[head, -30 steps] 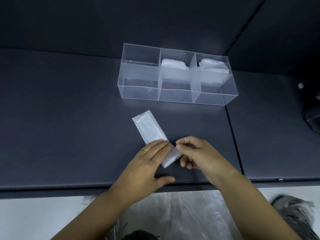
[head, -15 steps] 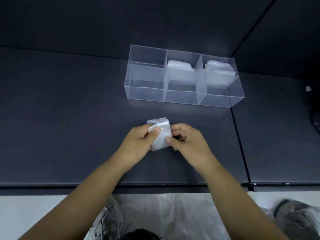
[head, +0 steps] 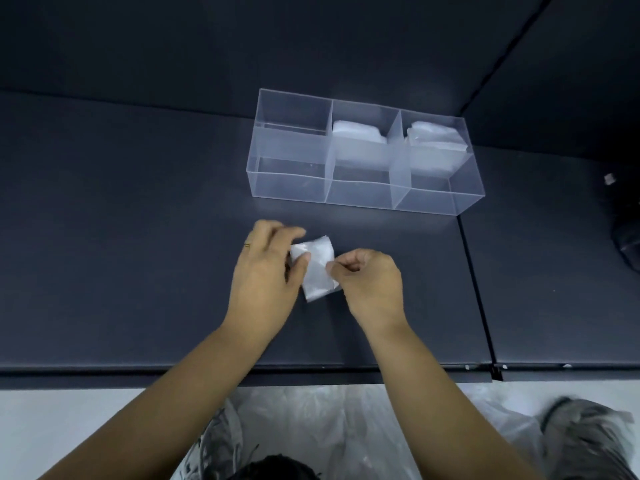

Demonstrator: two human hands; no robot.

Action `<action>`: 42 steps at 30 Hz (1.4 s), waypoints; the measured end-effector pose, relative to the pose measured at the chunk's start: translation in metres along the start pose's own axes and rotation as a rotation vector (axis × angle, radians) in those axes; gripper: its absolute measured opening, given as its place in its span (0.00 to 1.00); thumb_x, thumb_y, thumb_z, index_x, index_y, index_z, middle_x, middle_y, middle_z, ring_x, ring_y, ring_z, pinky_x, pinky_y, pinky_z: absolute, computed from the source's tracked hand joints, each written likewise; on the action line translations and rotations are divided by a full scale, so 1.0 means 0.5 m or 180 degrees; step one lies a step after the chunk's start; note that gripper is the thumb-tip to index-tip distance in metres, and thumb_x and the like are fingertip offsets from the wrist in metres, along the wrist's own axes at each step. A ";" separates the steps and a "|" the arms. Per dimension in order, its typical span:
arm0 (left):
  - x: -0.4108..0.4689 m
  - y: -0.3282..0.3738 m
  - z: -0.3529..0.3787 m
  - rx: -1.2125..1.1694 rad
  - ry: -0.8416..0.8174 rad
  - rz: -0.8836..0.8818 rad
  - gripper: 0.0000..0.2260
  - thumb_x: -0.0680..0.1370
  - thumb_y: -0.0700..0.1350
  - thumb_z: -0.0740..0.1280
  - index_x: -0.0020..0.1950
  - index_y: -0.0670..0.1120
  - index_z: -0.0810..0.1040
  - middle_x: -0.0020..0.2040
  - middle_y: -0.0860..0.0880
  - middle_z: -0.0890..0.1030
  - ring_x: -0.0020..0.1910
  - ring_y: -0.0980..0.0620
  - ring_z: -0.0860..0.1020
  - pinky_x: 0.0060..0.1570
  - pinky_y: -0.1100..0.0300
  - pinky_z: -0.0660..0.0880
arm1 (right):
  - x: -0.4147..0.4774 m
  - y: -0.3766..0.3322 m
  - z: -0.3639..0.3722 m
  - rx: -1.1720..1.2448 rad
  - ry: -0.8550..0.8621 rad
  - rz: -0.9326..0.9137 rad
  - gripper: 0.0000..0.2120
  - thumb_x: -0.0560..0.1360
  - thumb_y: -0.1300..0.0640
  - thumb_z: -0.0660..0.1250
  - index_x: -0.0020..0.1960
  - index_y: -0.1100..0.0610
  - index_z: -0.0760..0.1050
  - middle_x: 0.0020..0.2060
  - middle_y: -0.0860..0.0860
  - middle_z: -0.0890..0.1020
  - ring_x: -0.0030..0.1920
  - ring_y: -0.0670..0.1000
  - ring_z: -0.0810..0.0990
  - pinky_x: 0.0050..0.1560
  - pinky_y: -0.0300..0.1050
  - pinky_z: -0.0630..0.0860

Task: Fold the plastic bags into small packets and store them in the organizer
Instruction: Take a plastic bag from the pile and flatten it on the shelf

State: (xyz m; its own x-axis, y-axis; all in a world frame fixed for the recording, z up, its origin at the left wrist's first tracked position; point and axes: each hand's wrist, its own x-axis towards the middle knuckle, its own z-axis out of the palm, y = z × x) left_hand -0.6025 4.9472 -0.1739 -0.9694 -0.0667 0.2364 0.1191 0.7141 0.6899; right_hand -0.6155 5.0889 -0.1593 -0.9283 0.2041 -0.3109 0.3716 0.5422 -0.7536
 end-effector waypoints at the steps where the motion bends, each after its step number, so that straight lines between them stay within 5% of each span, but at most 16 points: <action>1: -0.006 -0.004 0.005 0.0256 -0.0107 0.0277 0.14 0.74 0.40 0.71 0.60 0.43 0.78 0.56 0.47 0.75 0.51 0.47 0.77 0.52 0.56 0.70 | -0.001 -0.002 0.001 -0.0010 0.0022 0.0023 0.03 0.73 0.56 0.71 0.40 0.54 0.82 0.35 0.46 0.83 0.38 0.47 0.82 0.41 0.44 0.79; 3: -0.014 -0.009 0.017 0.0700 -0.0577 0.0559 0.17 0.77 0.45 0.68 0.66 0.44 0.76 0.65 0.44 0.75 0.64 0.41 0.72 0.64 0.53 0.62 | -0.001 -0.007 0.002 -0.0096 0.0066 0.0067 0.04 0.73 0.56 0.70 0.40 0.53 0.82 0.35 0.46 0.83 0.37 0.47 0.82 0.39 0.44 0.78; 5: -0.019 -0.015 0.025 0.1100 -0.1098 0.0519 0.23 0.82 0.54 0.57 0.75 0.48 0.63 0.77 0.50 0.61 0.77 0.47 0.55 0.73 0.51 0.44 | 0.001 -0.010 0.006 -0.0190 0.0125 0.0087 0.03 0.73 0.56 0.70 0.42 0.53 0.82 0.35 0.46 0.83 0.37 0.47 0.81 0.38 0.43 0.78; 8: -0.017 -0.034 0.028 0.1477 -0.1354 0.0377 0.31 0.79 0.63 0.43 0.79 0.51 0.48 0.79 0.56 0.46 0.77 0.53 0.40 0.72 0.49 0.32 | -0.006 -0.003 0.015 -0.0475 0.0265 -0.0086 0.05 0.72 0.52 0.71 0.46 0.52 0.80 0.41 0.45 0.81 0.43 0.47 0.80 0.43 0.44 0.77; 10: -0.014 -0.039 0.025 0.1565 -0.1447 0.0374 0.35 0.76 0.67 0.39 0.79 0.52 0.43 0.78 0.56 0.41 0.76 0.53 0.37 0.72 0.48 0.30 | -0.020 0.023 0.020 -0.1076 0.0568 -0.0456 0.13 0.70 0.47 0.73 0.50 0.51 0.78 0.48 0.46 0.76 0.50 0.48 0.74 0.52 0.44 0.69; 13: -0.012 -0.042 0.025 0.1659 -0.1555 0.0428 0.38 0.73 0.71 0.38 0.78 0.52 0.40 0.76 0.57 0.35 0.76 0.53 0.34 0.71 0.47 0.29 | -0.033 0.060 0.011 -0.1307 0.0969 -0.0728 0.15 0.71 0.46 0.73 0.54 0.51 0.76 0.52 0.50 0.74 0.54 0.52 0.71 0.52 0.43 0.58; 17: -0.012 -0.045 0.028 0.1752 -0.1583 0.0412 0.39 0.73 0.71 0.37 0.78 0.51 0.37 0.77 0.55 0.35 0.76 0.51 0.33 0.72 0.44 0.31 | -0.031 0.074 0.000 -0.1194 0.1153 -0.0731 0.07 0.75 0.52 0.69 0.51 0.53 0.78 0.49 0.51 0.75 0.52 0.54 0.73 0.50 0.42 0.56; 22: -0.027 -0.024 0.033 0.1765 -0.1418 0.0136 0.38 0.73 0.69 0.34 0.75 0.48 0.34 0.77 0.53 0.36 0.74 0.52 0.32 0.71 0.44 0.30 | -0.043 0.047 0.025 -0.1052 0.0767 -0.0509 0.09 0.75 0.44 0.67 0.46 0.50 0.78 0.47 0.45 0.69 0.50 0.46 0.67 0.51 0.40 0.55; 24: -0.032 -0.018 0.033 0.1734 -0.1430 0.0022 0.39 0.72 0.69 0.32 0.75 0.47 0.32 0.77 0.52 0.34 0.73 0.52 0.29 0.70 0.46 0.27 | -0.041 0.029 0.026 -0.0883 0.0578 -0.0371 0.08 0.72 0.47 0.71 0.41 0.50 0.77 0.46 0.44 0.70 0.49 0.45 0.68 0.52 0.40 0.59; 27: -0.030 -0.020 0.014 0.1183 -0.1623 -0.0150 0.44 0.71 0.72 0.45 0.76 0.48 0.33 0.76 0.54 0.32 0.73 0.57 0.28 0.70 0.53 0.26 | -0.031 0.003 0.005 -0.0177 0.0250 -0.0202 0.06 0.70 0.57 0.73 0.38 0.53 0.75 0.39 0.45 0.78 0.41 0.45 0.77 0.45 0.42 0.74; 30: -0.010 -0.016 -0.024 0.0000 -0.1894 -0.0614 0.50 0.66 0.74 0.60 0.78 0.53 0.40 0.76 0.62 0.41 0.73 0.65 0.34 0.72 0.60 0.33 | -0.026 -0.022 -0.028 0.0433 -0.0195 -0.0259 0.09 0.70 0.65 0.72 0.40 0.53 0.74 0.37 0.47 0.79 0.37 0.43 0.77 0.39 0.36 0.74; 33: 0.028 0.001 -0.066 -0.1712 -0.1987 -0.1347 0.50 0.60 0.72 0.71 0.76 0.63 0.50 0.73 0.68 0.58 0.72 0.68 0.56 0.72 0.62 0.55 | -0.021 -0.049 -0.070 0.0618 -0.0667 -0.0662 0.12 0.69 0.66 0.72 0.43 0.51 0.75 0.37 0.44 0.79 0.37 0.41 0.77 0.40 0.31 0.73; 36: 0.072 0.026 -0.083 -0.2463 -0.1942 -0.1377 0.36 0.62 0.61 0.78 0.69 0.63 0.70 0.62 0.61 0.77 0.61 0.63 0.74 0.55 0.66 0.73 | -0.007 -0.079 -0.112 0.0864 -0.1052 -0.0799 0.13 0.70 0.65 0.74 0.50 0.51 0.77 0.36 0.47 0.80 0.37 0.43 0.77 0.41 0.34 0.75; 39: 0.118 0.066 -0.079 -0.3145 -0.1377 -0.1397 0.19 0.66 0.46 0.77 0.56 0.54 0.81 0.48 0.51 0.85 0.46 0.56 0.83 0.37 0.68 0.76 | 0.022 -0.105 -0.136 0.1055 -0.1025 -0.0434 0.06 0.71 0.62 0.73 0.47 0.56 0.80 0.33 0.50 0.81 0.35 0.42 0.78 0.39 0.31 0.75; 42: 0.171 0.081 -0.075 -0.2997 -0.0514 -0.1254 0.12 0.72 0.37 0.72 0.53 0.50 0.81 0.41 0.52 0.85 0.40 0.57 0.82 0.40 0.68 0.77 | 0.092 -0.136 -0.152 0.0986 -0.0540 -0.0235 0.05 0.71 0.59 0.74 0.41 0.60 0.81 0.32 0.47 0.81 0.30 0.38 0.77 0.33 0.27 0.72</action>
State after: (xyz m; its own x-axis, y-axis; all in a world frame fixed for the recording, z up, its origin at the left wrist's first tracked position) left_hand -0.6724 4.9445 -0.1002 -0.9850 -0.0338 -0.1691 -0.1606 -0.1775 0.9709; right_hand -0.6848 5.1235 -0.0782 -0.9468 0.0213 -0.3212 0.3146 0.2722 -0.9093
